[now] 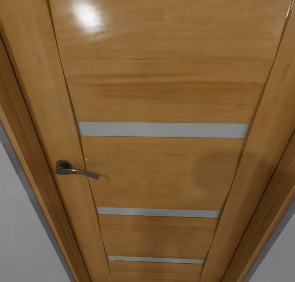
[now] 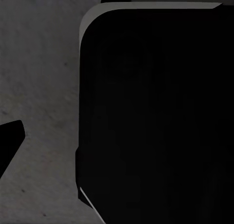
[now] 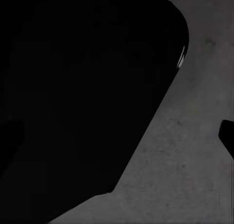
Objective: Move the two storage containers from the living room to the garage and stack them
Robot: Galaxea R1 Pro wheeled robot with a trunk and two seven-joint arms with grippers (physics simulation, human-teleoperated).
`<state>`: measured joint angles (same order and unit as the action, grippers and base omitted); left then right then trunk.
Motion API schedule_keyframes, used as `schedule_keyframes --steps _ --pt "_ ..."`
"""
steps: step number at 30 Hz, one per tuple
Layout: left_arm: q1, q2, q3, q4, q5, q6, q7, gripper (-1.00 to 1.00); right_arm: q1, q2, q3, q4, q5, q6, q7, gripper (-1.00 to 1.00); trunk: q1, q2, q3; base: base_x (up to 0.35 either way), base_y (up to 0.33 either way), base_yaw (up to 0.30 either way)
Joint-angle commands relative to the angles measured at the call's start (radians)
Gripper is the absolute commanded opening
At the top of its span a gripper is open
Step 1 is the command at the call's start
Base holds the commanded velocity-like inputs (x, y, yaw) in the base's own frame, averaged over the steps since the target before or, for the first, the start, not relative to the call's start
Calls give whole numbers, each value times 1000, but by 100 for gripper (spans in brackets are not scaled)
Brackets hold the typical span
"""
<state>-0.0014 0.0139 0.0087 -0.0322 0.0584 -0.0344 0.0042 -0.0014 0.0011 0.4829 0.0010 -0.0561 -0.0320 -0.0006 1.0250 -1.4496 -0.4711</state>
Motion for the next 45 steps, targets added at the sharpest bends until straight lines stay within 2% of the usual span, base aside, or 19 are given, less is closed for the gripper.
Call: schedule_keyframes --steps 1,45 --pt "0 0 0 0 6 -2 0 100 0 -1 6 0 -5 -3 0 100 0 0 -1 0 0 0" --pt "0 0 0 0 6 -2 1 100 0 2 6 0 -4 -3 -1 100 0 0 -1 0 0 0"
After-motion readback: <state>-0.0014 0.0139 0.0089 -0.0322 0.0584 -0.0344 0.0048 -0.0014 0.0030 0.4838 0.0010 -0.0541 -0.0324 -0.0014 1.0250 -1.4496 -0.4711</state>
